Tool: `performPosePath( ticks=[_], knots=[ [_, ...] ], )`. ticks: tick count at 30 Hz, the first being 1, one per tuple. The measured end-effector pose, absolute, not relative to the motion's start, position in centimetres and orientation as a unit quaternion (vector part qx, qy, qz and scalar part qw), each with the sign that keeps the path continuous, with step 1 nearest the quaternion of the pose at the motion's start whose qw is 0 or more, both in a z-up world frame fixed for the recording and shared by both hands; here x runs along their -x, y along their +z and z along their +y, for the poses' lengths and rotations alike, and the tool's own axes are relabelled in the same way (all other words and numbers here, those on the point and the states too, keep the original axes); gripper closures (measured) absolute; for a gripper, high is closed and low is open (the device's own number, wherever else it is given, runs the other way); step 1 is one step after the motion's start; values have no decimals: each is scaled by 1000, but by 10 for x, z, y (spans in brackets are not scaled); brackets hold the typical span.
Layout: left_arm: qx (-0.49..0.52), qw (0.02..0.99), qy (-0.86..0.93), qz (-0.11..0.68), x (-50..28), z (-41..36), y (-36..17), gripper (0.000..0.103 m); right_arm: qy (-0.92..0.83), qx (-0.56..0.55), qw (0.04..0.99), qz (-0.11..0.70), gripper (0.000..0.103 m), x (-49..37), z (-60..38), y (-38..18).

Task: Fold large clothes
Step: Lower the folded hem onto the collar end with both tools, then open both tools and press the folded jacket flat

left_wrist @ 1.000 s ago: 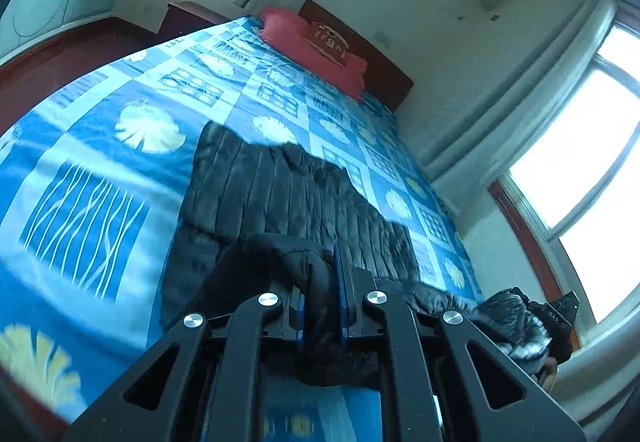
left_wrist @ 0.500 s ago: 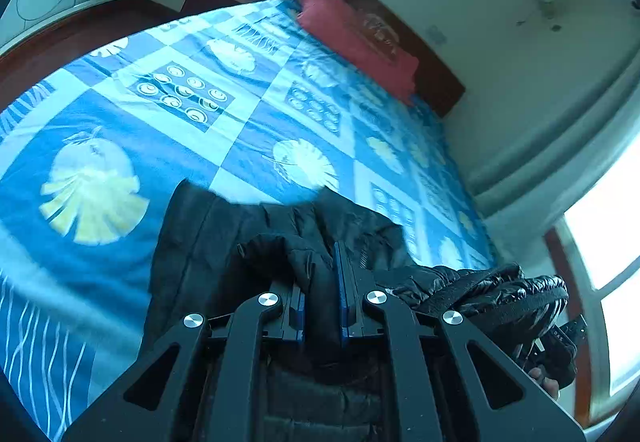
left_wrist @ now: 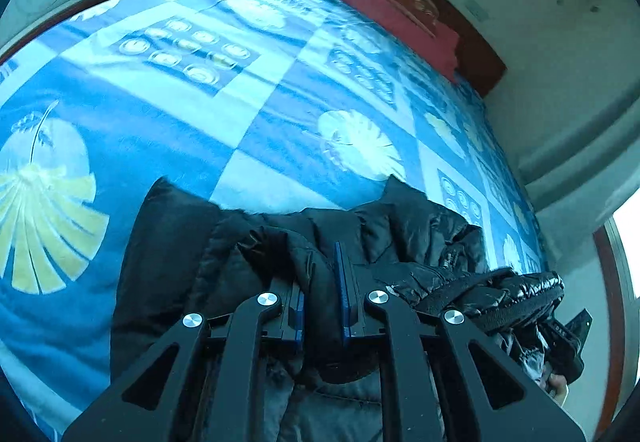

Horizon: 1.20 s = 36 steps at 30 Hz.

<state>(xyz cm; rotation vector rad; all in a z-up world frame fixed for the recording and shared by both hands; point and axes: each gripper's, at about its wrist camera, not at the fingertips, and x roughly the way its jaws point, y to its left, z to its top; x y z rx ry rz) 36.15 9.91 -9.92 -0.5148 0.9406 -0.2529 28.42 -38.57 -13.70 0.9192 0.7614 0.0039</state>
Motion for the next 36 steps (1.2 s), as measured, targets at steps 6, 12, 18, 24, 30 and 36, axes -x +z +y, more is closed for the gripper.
performPosePath(
  ticks=[6,12,18,24,30,36],
  knots=[
    [322,833,-160,421,-356,114,-73,58,23,-446,839,311,47,-266,-396,-105],
    [323,858,-160,365,-335,120,-33,42,26,-396,863,313,47,-250,-385,-80],
    [223,876,-153,400,-331,84,-54,42,4,-295,886,357,47,-267,-344,-79],
    [132,894,-101,415,-354,61,-86,42,-23,-176,903,392,47,-311,-304,-94],
    [74,898,-74,428,-375,46,-111,42,-45,-120,894,429,46,-340,-300,-132],
    [48,900,-55,429,-395,36,-135,35,-52,-121,898,419,44,-351,-303,-154]
  ],
)
